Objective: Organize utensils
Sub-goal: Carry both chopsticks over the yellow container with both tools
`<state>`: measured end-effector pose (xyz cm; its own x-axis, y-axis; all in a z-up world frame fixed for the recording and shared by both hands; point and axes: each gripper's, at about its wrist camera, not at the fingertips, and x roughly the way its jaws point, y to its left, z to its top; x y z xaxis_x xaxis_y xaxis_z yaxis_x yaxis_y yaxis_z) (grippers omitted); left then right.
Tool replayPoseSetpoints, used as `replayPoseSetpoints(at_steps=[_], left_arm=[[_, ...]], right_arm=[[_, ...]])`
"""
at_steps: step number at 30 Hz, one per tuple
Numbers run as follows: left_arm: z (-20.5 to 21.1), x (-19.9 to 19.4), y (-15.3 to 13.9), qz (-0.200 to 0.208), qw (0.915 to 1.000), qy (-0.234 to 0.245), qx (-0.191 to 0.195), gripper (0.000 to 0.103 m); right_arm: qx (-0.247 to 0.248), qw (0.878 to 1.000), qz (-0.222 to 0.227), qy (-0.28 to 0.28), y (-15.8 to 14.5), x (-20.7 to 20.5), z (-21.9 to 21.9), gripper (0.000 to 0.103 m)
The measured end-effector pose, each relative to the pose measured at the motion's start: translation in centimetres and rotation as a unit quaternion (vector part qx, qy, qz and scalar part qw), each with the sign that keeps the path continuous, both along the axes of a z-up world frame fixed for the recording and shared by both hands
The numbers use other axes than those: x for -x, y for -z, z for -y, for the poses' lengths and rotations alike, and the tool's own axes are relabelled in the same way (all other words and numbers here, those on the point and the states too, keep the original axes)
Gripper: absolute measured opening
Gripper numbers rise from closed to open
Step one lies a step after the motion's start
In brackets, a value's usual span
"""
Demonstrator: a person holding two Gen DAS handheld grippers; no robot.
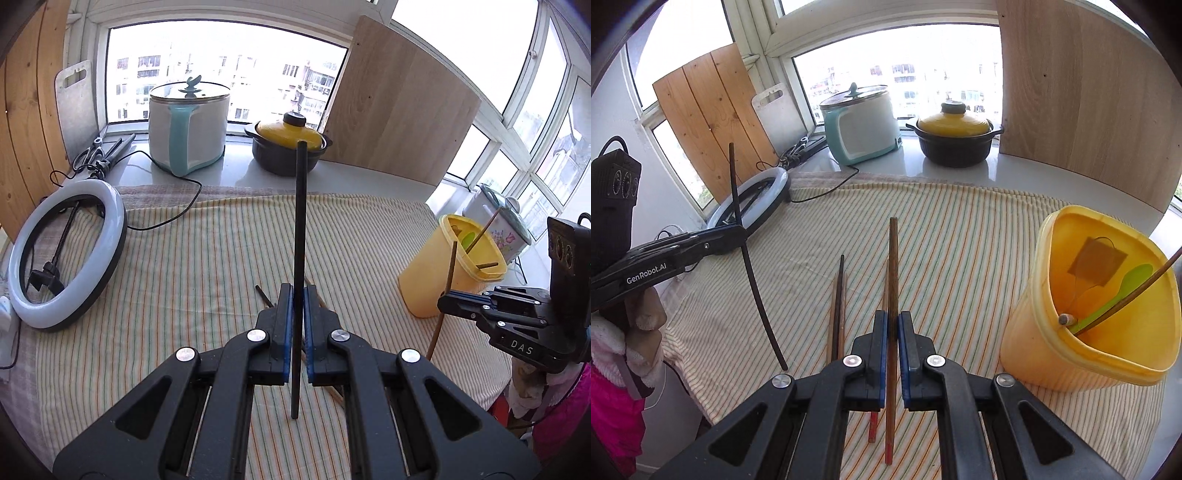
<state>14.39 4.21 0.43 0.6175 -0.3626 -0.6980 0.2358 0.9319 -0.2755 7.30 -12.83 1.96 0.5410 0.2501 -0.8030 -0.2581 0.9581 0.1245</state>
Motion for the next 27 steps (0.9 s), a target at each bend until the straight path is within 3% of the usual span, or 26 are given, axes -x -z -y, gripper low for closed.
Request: replayPoseSetpoints(at_steps=[16, 27], left_arm=[[3.4, 1.3, -4.3, 0.053, 0.998, 0.034, 0.011, 0.003], [5.5, 1.4, -7.1, 0.091, 0.9946, 0.043, 0.024, 0.003]], right_arm=[[-0.025, 0.995, 0.098, 0.019, -6.8, 2.7, 2.2, 0.003], [-0.043, 0.984, 0.165, 0.055, -11.7, 3.5, 5.1, 0.003]])
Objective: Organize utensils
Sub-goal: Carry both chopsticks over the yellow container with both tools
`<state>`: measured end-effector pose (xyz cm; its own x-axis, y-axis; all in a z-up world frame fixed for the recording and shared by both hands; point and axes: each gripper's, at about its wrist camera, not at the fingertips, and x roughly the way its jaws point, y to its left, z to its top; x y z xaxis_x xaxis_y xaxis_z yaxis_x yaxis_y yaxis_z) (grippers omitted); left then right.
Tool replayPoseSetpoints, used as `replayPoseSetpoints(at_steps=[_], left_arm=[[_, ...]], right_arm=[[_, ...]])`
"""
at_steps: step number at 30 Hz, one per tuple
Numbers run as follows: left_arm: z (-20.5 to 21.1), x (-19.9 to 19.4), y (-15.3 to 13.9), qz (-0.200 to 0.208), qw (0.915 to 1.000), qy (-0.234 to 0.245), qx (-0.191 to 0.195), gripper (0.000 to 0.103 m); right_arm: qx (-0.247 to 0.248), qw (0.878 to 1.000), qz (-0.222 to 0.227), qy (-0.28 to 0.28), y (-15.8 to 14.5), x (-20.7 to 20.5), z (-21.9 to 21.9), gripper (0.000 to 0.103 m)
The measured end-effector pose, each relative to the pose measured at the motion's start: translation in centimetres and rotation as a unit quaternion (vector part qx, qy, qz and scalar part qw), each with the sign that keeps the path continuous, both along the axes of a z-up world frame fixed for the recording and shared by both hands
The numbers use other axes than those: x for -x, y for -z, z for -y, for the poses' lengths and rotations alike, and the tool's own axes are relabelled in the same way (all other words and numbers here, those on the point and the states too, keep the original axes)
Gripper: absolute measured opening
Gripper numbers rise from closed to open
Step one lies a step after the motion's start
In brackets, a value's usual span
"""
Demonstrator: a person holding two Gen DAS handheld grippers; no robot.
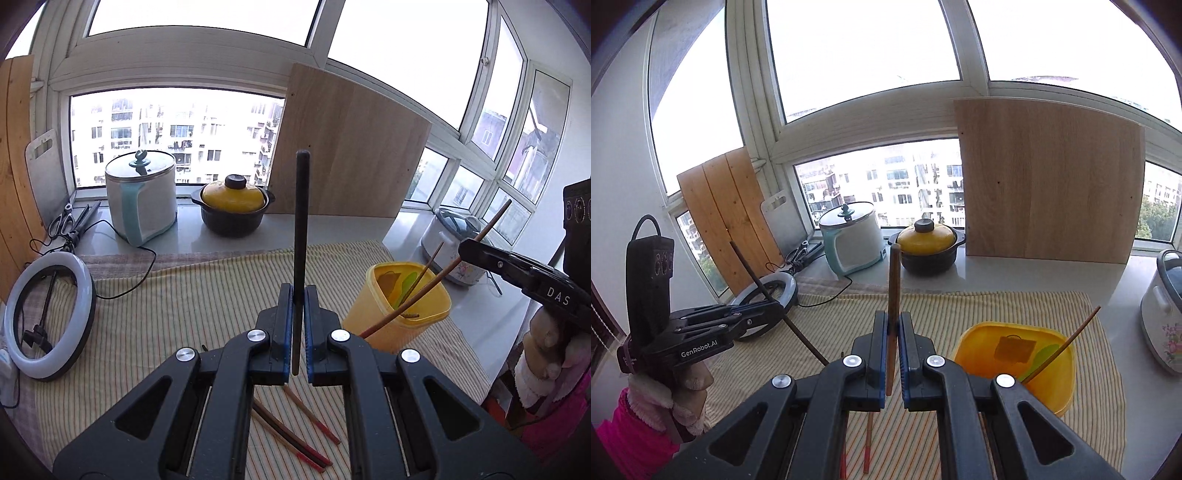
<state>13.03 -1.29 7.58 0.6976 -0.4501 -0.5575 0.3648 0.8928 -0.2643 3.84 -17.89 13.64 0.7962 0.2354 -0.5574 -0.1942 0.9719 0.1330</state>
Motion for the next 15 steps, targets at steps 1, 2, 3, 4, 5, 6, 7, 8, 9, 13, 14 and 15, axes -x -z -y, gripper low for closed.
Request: replayPoseSetpoints(at_steps=[1, 2, 3, 4, 5, 6, 7, 8, 9, 13, 14, 15], left_arm=[[0.2, 0.0, -0.3, 0.003, 1.0, 0.001, 0.001, 0.003], [0.4, 0.0, -0.6, 0.008, 1.0, 0.002, 0.002, 0.003], [0.6, 0.0, -0.8, 0.013, 0.9999, 0.002, 0.002, 0.003], [0.8, 0.0, -1.1, 0.018, 0.9998, 0.003, 0.003, 0.003], [1.0, -0.1, -1.4, 0.021, 0.9998, 0.003, 0.004, 0.003], [1.2, -0.2, -1.7, 0.024, 0.9997, 0.004, 0.006, 0.003], [1.3, -0.2, -2.0, 0.027, 0.9996, 0.004, 0.008, 0.003], [1.5, -0.3, -2.3, 0.03, 0.9995, 0.005, 0.009, 0.003], [1.6, -0.4, -2.5, 0.033, 0.9994, 0.005, 0.011, 0.003], [2.4, -0.8, -3.5, 0.042, 0.9989, 0.01, 0.02, 0.003], [2.7, -0.9, -3.7, 0.045, 0.9987, 0.012, 0.021, 0.003], [2.9, -0.9, -3.9, 0.048, 0.9985, 0.013, 0.022, 0.003]], right_arm=[[0.0, 1.0, 0.005, 0.004, -0.4, 0.0, 0.2, 0.003], [-0.001, 1.0, 0.011, 0.009, -0.8, 0.1, 0.5, 0.003], [-0.001, 1.0, 0.016, 0.012, -1.2, 0.2, 0.7, 0.003], [-0.001, 1.0, 0.022, 0.016, -1.6, 0.2, 1.0, 0.003], [0.0, 0.999, 0.027, 0.02, -1.9, 0.3, 1.2, 0.003], [0.0, 0.999, 0.031, 0.024, -2.2, 0.5, 1.4, 0.003], [0.0, 0.999, 0.036, 0.029, -2.5, 0.6, 1.7, 0.003], [-0.001, 0.999, 0.041, 0.033, -2.8, 0.8, 2.1, 0.003], [-0.001, 0.998, 0.045, 0.038, -3.0, 0.9, 2.4, 0.003], [-0.004, 0.997, 0.054, 0.059, -3.6, 1.4, 4.0, 0.003], [-0.007, 0.996, 0.054, 0.065, -3.7, 1.5, 4.5, 0.003], [-0.008, 0.996, 0.055, 0.07, -3.7, 1.6, 5.1, 0.003]])
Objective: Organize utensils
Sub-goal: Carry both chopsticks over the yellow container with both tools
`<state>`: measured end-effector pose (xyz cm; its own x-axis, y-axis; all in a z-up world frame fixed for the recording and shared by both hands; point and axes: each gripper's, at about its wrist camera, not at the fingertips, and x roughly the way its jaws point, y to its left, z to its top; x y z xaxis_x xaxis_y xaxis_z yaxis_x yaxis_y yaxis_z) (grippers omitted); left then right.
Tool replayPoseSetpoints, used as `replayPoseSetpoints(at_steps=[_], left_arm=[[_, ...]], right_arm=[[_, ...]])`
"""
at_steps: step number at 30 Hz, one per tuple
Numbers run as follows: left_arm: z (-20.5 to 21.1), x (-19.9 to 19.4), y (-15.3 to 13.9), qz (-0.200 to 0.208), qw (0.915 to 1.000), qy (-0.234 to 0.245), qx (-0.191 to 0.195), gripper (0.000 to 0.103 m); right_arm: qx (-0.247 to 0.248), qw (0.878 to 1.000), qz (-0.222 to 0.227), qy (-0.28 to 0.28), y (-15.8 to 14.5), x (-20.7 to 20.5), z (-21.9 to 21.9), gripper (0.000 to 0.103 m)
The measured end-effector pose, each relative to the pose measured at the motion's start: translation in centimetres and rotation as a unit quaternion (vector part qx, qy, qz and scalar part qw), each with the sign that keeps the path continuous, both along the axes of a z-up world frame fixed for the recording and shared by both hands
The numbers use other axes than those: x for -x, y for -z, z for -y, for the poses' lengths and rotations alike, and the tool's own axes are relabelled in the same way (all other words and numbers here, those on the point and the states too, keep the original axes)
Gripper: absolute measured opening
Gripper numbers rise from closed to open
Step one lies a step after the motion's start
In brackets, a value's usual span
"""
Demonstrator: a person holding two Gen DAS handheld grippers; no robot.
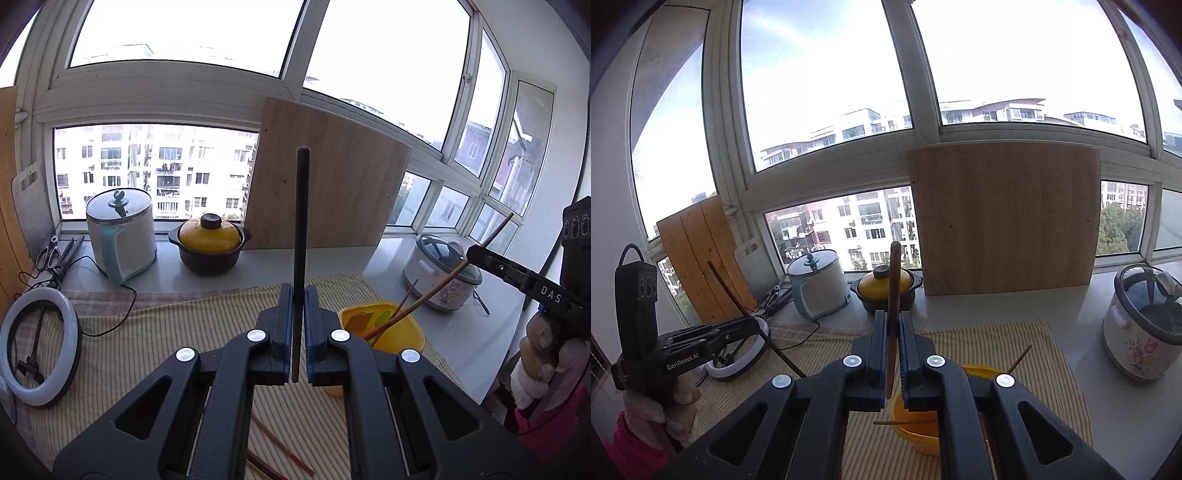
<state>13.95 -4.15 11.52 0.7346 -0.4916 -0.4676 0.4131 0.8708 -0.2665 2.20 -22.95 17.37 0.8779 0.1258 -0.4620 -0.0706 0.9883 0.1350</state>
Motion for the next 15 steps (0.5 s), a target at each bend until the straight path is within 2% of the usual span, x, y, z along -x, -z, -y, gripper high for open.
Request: replayPoseSetpoints(at_steps=[15], left_arm=[[4.6, -3.2, -0.7, 0.0, 0.9992, 0.019, 0.034, 0.003]], right_arm=[[0.017, 0.998, -0.045, 0.042, 3.0, 0.7, 4.1, 0.003]])
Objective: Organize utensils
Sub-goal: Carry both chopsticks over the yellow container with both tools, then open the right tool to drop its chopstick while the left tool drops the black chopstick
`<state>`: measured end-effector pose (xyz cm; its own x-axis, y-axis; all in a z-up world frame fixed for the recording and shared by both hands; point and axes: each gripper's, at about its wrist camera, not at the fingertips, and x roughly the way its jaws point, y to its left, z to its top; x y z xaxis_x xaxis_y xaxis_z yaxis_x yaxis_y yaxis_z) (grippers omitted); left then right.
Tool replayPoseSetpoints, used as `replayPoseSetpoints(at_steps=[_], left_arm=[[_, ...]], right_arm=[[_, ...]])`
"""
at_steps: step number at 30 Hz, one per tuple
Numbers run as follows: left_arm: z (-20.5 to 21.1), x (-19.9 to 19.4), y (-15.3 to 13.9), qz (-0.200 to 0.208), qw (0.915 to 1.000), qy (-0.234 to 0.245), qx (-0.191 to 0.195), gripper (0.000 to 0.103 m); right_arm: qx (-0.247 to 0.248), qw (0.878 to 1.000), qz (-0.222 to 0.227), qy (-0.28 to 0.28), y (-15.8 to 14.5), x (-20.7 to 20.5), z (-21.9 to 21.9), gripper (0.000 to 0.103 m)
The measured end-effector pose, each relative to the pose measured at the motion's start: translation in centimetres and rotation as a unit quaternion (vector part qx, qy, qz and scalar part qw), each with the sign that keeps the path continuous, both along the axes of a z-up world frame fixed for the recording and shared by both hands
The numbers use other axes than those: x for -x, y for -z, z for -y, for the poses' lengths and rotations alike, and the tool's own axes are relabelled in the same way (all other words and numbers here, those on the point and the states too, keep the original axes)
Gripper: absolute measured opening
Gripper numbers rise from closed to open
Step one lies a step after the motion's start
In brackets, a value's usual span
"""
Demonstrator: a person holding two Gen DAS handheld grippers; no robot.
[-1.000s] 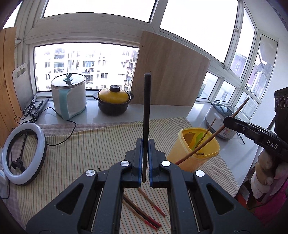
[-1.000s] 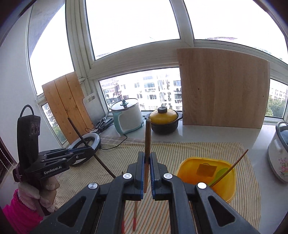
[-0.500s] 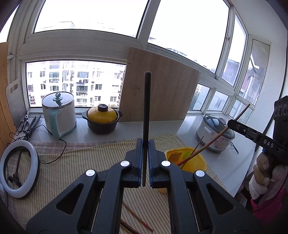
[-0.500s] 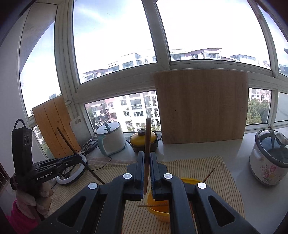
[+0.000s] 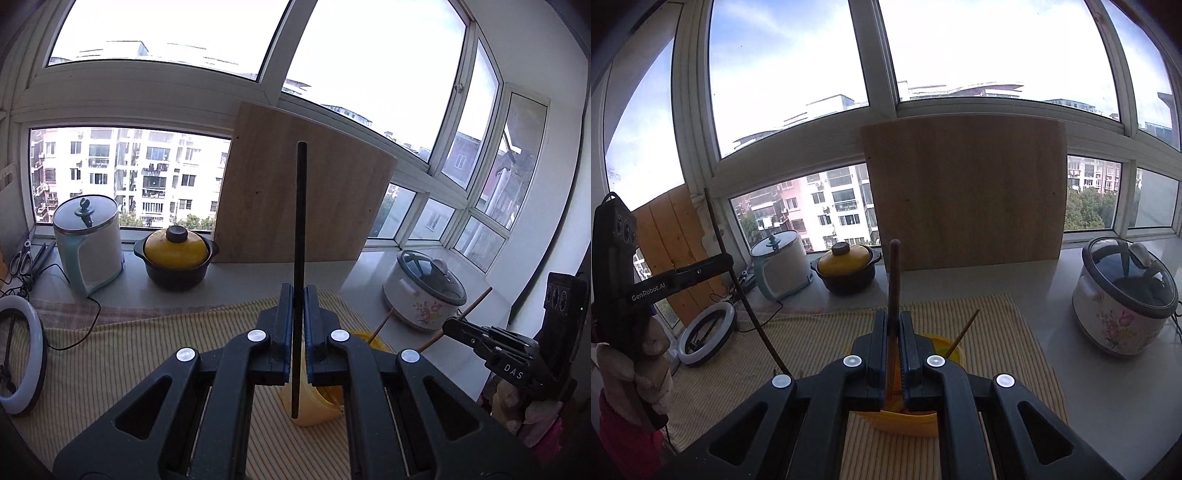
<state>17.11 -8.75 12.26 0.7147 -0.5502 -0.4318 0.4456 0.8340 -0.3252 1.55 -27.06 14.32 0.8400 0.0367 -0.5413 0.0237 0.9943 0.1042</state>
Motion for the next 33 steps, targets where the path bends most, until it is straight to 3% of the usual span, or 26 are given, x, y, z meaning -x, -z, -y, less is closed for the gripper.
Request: replayPoseSetpoints(at_steps=[10, 28, 33], left_arm=[[2.8, -0.7, -1.0, 0.013, 0.9997, 0.018, 0.008, 0.003], [5.5, -1.1, 3.8, -0.043, 0.9976, 0.045, -0.03, 0.003], [6.2, -0.5, 4.1, -0.036, 0.9969, 0.052, -0.048, 0.003]], right_arm=[[-0.002, 1.0, -0.016, 0.009, 1.2, 0.0, 1.1, 0.003], [-0.016, 0.998, -0.054, -0.001, 3.9, -1.1, 0.5, 0.003], [-0.013, 0.998, -0.058, -0.002, 4.2, -1.2, 0.3, 0.004]])
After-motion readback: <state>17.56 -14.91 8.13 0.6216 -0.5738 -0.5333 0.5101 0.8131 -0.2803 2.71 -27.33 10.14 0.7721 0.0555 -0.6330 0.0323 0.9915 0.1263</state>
